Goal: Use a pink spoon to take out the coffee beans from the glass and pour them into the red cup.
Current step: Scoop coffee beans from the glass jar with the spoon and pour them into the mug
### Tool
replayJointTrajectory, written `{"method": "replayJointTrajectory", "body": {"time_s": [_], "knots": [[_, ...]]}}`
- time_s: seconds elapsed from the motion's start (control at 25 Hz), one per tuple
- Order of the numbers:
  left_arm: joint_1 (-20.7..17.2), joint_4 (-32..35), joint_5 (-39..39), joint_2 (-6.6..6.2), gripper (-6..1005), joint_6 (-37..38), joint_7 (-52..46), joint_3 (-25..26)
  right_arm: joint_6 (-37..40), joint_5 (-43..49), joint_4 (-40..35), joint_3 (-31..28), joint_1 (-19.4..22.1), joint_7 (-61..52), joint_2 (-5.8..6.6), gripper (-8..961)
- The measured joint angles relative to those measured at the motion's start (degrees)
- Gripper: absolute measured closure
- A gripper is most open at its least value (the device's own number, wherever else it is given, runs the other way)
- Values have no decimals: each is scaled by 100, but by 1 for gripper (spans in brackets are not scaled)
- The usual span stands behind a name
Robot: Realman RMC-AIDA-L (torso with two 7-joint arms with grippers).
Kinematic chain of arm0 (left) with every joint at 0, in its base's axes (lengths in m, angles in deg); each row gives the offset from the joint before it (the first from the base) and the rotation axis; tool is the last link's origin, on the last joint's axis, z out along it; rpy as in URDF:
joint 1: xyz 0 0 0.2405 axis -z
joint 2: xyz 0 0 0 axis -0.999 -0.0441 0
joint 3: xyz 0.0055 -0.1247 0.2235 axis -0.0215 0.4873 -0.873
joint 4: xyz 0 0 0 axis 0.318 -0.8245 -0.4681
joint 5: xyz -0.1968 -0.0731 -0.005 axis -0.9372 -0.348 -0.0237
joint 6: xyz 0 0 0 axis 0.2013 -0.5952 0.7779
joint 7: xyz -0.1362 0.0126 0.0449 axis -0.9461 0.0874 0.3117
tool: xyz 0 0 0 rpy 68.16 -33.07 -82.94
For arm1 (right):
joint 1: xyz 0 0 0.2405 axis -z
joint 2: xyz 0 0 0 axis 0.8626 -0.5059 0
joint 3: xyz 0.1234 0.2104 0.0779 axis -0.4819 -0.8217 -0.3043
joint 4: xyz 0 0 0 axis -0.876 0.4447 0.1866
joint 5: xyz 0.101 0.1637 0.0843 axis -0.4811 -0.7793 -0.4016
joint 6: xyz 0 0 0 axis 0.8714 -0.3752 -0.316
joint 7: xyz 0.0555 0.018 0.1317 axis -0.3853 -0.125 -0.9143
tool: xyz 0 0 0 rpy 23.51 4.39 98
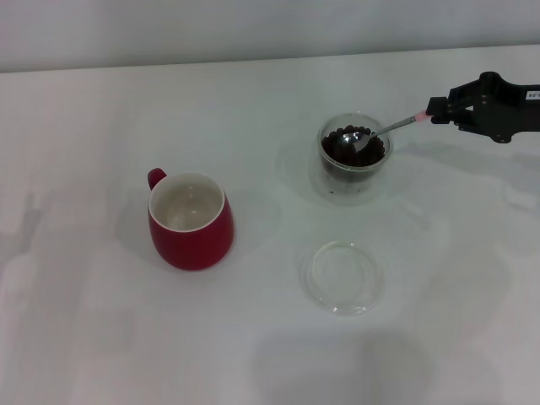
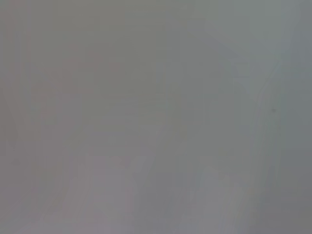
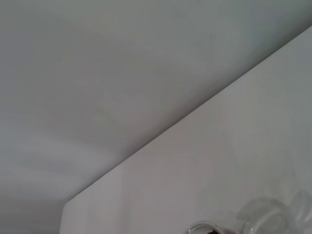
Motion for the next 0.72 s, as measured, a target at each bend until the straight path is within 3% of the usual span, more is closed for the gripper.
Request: {"method": "replayJointTrajectory", "body": {"time_s": [0.72], "knots": [[30, 0, 0, 0, 106, 9, 0, 8, 81, 0, 131, -8, -69, -510, 159, 815]]}}
